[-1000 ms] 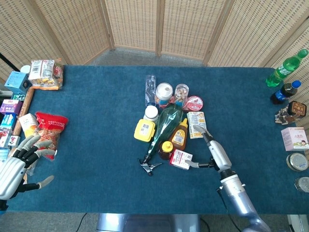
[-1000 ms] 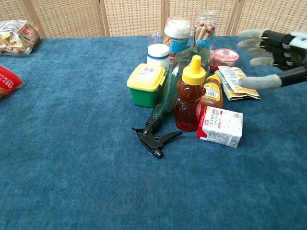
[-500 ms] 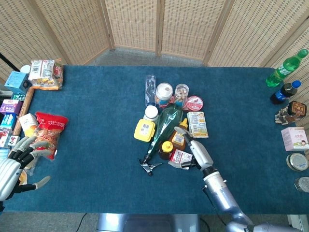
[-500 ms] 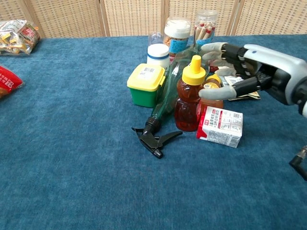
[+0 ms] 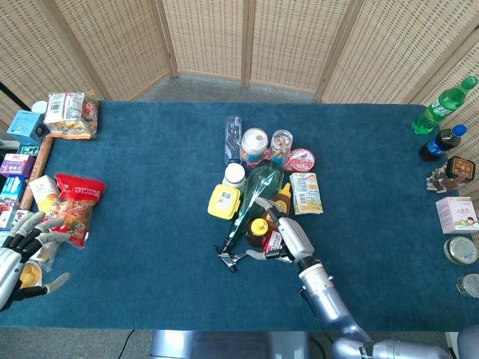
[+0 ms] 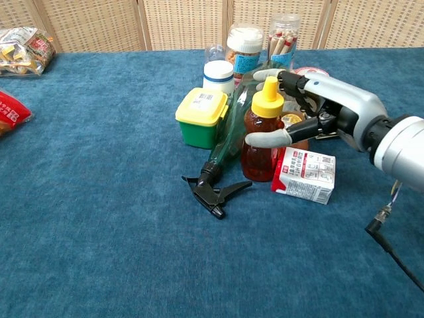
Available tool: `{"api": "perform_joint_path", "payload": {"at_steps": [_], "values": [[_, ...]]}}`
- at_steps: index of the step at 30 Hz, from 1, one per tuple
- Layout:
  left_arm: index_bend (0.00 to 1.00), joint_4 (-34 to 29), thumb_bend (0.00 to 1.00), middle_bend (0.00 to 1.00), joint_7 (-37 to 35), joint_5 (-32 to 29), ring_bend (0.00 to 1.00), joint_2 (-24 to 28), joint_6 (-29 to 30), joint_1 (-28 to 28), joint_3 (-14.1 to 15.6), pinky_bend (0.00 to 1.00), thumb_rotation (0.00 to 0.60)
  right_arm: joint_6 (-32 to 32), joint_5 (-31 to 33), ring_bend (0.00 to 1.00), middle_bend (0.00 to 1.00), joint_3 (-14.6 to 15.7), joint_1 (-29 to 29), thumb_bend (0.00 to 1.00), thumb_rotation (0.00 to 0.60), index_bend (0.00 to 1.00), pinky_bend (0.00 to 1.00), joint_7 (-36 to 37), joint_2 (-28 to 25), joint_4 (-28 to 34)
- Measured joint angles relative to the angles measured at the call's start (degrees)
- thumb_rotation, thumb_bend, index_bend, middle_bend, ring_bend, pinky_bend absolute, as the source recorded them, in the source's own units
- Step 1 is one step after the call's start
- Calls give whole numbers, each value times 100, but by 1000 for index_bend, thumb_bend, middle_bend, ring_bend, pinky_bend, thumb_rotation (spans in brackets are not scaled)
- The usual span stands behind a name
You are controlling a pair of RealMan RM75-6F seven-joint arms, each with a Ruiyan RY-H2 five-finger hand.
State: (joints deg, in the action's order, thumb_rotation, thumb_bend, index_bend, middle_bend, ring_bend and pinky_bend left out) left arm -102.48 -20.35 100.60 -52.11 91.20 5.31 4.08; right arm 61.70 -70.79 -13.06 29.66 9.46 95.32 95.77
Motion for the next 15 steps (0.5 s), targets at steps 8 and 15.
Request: {"api": "perform_joint_path", "payload": {"at_steps": [8,15], "values": [[307,56,248,206,-54,-58,6,0,73,-80,14,0,600,55,23,86,147,-52,56,13,533,0,331,-10,178,-208],[307,101,247,205,-87,-121,6,2,131,-154,20,0,600,442,26,321,334,-116,-13,16,528,0,572,-33,568,-284]]}}
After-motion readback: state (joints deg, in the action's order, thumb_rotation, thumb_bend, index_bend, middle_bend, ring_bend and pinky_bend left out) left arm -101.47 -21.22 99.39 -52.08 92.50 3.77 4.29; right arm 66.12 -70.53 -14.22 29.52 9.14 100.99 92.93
